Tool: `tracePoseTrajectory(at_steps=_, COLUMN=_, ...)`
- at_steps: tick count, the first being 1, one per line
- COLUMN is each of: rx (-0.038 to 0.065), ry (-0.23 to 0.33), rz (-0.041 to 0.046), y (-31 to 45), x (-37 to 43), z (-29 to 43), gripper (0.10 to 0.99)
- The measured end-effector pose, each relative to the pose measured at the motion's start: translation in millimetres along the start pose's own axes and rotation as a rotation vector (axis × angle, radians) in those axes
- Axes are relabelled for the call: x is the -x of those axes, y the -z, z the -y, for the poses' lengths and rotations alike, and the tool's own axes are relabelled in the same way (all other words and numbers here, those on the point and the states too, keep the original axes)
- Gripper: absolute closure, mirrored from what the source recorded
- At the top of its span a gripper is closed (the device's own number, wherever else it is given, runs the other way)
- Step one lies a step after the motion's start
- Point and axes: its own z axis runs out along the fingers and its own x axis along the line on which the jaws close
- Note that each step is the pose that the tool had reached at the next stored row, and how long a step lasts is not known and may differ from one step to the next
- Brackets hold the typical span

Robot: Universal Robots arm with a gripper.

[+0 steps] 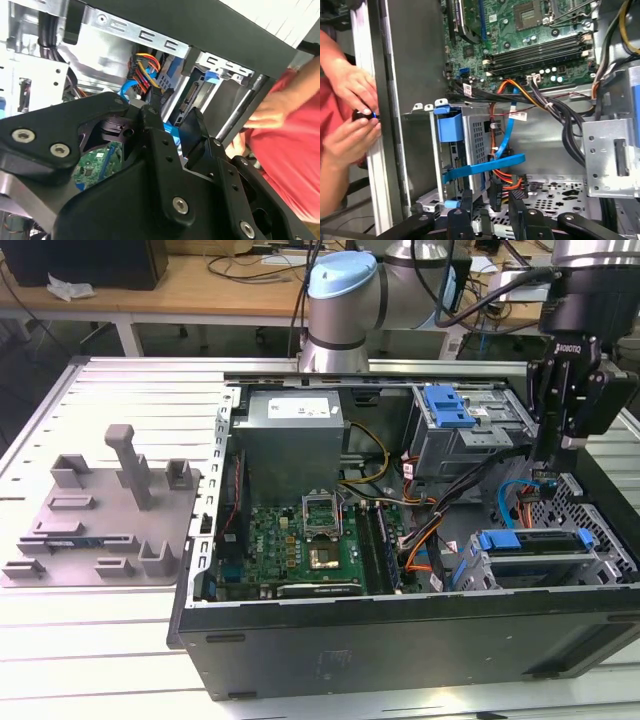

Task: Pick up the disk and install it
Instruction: 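Insert the first disk wire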

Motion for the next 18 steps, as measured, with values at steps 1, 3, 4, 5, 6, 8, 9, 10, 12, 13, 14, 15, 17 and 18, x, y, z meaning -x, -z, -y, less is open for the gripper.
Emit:
tracePoseTrajectory(at_steps=1, rx=0.0, ry=0.0, rz=-0.0001, y=0.0, x=0.0, z=0.0, gripper=0.671)
tracePoseTrajectory(at_steps=3, rx=0.0, ry=0.0, rz=-0.0001, y=0.0, x=0.1, z=0.1, gripper=0.671)
tracePoseTrajectory(at_steps=4, rx=0.0, ry=0.0, rz=-0.0028, y=-0.4, x=0.8, z=0.0, gripper=0.671)
tracePoseTrajectory(at_steps=5, rx=-0.003, ry=0.0, rz=-0.0132, y=-0.2, x=1.7, z=-0.1, gripper=0.671)
tracePoseTrajectory(at_steps=6, rx=-0.007, ry=-0.002, rz=-0.0234, y=0.2, x=2.6, z=-0.2, gripper=0.671)
tracePoseTrajectory(at_steps=8, rx=-0.016, ry=-0.008, rz=-0.0398, y=0.3, x=5.0, z=-0.5, gripper=0.671)
tracePoseTrajectory(at_steps=9, rx=-0.016, ry=-0.008, rz=-0.0408, y=-0.3, x=7.0, z=-0.8, gripper=0.671)
tracePoseTrajectory(at_steps=10, rx=-0.016, ry=-0.009, rz=-0.0411, y=-1.0, x=8.7, z=-1.1, gripper=0.671)
tracePoseTrajectory(at_steps=12, rx=-0.014, ry=-0.013, rz=-0.0419, y=-2.8, x=11.3, z=-1.3, gripper=0.671)
tracePoseTrajectory(at_steps=13, rx=-0.01, ry=-0.023, rz=-0.0456, y=-3.9, x=11.9, z=-1.4, gripper=0.671)
tracePoseTrajectory(at_steps=14, rx=-0.009, ry=-0.032, rz=-0.0569, y=-4.4, x=12.2, z=-1.4, gripper=0.671)
tracePoseTrajectory(at_steps=15, rx=-0.008, ry=-0.04, rz=-0.0671, y=-4.8, x=12.4, z=-1.4, gripper=0.671)
tracePoseTrajectory(at_steps=17, rx=-0.006, ry=-0.052, rz=-0.0822, y=-5.6, x=12.8, z=-1.5, gripper=0.671)
tracePoseTrajectory(at_steps=18, rx=-0.006, ry=-0.054, rz=-0.0861, y=-6.2, x=13.8, z=-1.6, gripper=0.671)
